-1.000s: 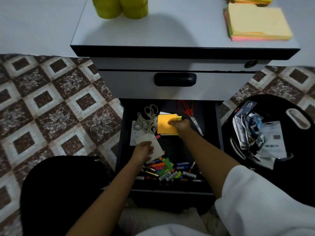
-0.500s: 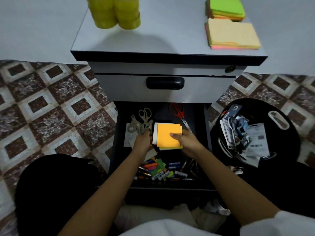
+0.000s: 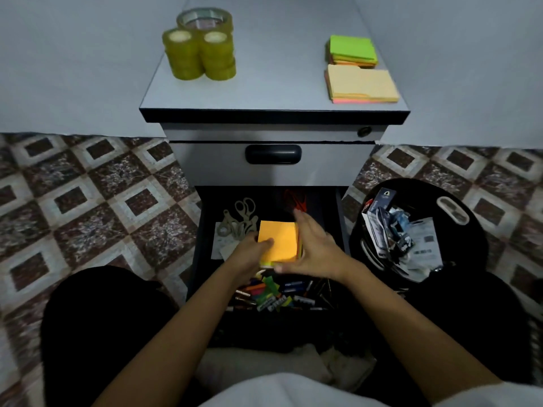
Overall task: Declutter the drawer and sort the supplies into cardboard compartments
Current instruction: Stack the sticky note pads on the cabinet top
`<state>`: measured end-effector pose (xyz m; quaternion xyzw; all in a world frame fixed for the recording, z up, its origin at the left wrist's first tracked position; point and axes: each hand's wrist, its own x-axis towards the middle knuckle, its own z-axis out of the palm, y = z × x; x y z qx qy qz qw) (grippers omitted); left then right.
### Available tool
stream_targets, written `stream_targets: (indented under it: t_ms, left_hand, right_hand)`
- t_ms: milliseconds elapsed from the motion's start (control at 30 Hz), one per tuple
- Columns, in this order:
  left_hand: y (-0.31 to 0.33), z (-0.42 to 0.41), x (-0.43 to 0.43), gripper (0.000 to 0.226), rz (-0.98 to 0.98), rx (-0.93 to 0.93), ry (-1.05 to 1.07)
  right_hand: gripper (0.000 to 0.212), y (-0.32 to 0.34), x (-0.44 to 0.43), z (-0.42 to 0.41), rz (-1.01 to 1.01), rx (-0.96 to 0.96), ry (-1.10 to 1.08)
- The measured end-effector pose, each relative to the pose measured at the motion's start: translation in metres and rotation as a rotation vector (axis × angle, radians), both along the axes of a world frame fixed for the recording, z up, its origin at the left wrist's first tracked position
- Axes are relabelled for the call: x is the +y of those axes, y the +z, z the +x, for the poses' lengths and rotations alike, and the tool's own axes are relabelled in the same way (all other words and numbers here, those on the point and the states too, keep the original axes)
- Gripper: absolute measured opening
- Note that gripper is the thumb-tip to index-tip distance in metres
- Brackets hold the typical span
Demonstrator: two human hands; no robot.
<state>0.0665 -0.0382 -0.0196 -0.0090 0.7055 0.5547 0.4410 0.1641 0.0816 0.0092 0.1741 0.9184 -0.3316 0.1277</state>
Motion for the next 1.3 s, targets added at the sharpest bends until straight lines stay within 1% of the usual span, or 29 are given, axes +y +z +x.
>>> stream_targets:
  t_ms: [67, 133, 200, 267, 333, 400, 467, 500, 533, 567, 600, 633, 667, 733, 833, 1000, 1100, 1200, 1300]
  left_hand:
    - [0.004, 0.003, -0.001, 0.041, 0.015, 0.036, -0.028]
    - [0.008, 0.008, -0.001, 0.041, 0.014, 0.027, -0.044]
    - [0.01, 0.01, -0.002, 0.04, 0.026, 0.018, -0.072]
    - [0.014, 0.012, -0.004, 0.04, 0.021, 0.035, -0.127]
    - [0.016, 0.009, -0.005, 0.04, 0.032, 0.038, -0.154]
    - [0.02, 0.009, -0.006, 0.04, 0.054, 0.05, -0.173]
    - [0.024, 0.009, -0.002, 0.039, 0.081, 0.096, -0.187]
    - [0.025, 0.009, -0.001, 0.038, 0.086, 0.123, -0.17]
    - [0.028, 0.008, 0.001, 0.038, 0.089, 0.146, -0.138]
    - [0.031, 0.008, 0.002, 0.035, 0.098, 0.154, -0.098]
    - [0.033, 0.007, 0.002, 0.033, 0.11, 0.157, -0.059]
    - [0.036, 0.005, 0.003, 0.032, 0.118, 0.157, -0.032]
    - [0.039, 0.003, 0.004, 0.031, 0.121, 0.158, -0.014]
    - [0.045, 0.001, 0.007, 0.032, 0.137, 0.174, -0.003]
    - [0.063, 0.001, 0.015, 0.031, 0.185, 0.221, -0.021]
    - [0.096, -0.002, 0.033, 0.029, 0.204, 0.331, -0.037]
    - [0.126, -0.01, 0.046, 0.027, 0.204, 0.384, -0.057]
    - [0.162, -0.021, 0.06, 0.02, 0.225, 0.376, -0.057]
    - [0.198, -0.036, 0.072, 0.017, 0.274, 0.367, -0.12]
  right_hand:
    - [0.129, 0.007, 0.0, 0.001, 0.248, -0.048, 0.203]
    - [0.126, 0.012, -0.003, 0.0, 0.396, -0.058, 0.269]
    - [0.116, 0.011, -0.004, -0.001, 0.447, -0.022, 0.243]
    - [0.106, 0.01, -0.004, 0.001, 0.451, 0.034, 0.207]
    - [0.102, 0.012, -0.002, 0.002, 0.444, 0.081, 0.2]
    - [0.103, 0.014, -0.002, 0.002, 0.418, 0.097, 0.184]
    - [0.109, 0.017, -0.001, 0.003, 0.325, 0.087, 0.134]
    - [0.111, 0.019, 0.0, 0.004, 0.211, 0.088, 0.083]
    - [0.111, 0.023, 0.0, 0.005, 0.052, 0.103, 0.005]
    - [0.105, 0.027, 0.0, 0.006, -0.115, 0.147, -0.101]
    - [0.095, 0.029, 0.002, 0.006, -0.263, 0.21, -0.234]
    - [0.083, 0.03, 0.003, 0.006, -0.365, 0.266, -0.362]
    - [0.07, 0.032, 0.003, 0.006, -0.424, 0.303, -0.463]
    - [0.055, 0.035, 0.003, 0.004, -0.451, 0.355, -0.558]
    - [0.048, 0.044, 0.0, 0.0, -0.37, 0.403, -0.582]
    - [0.045, 0.078, 0.008, -0.009, -0.273, 0.489, -0.598]
    - [0.043, 0.104, 0.018, -0.012, -0.301, 0.536, -0.607]
    - [0.046, 0.133, 0.032, -0.018, -0.307, 0.587, -0.6]
    - [0.049, 0.167, 0.051, -0.026, -0.335, 0.642, -0.637]
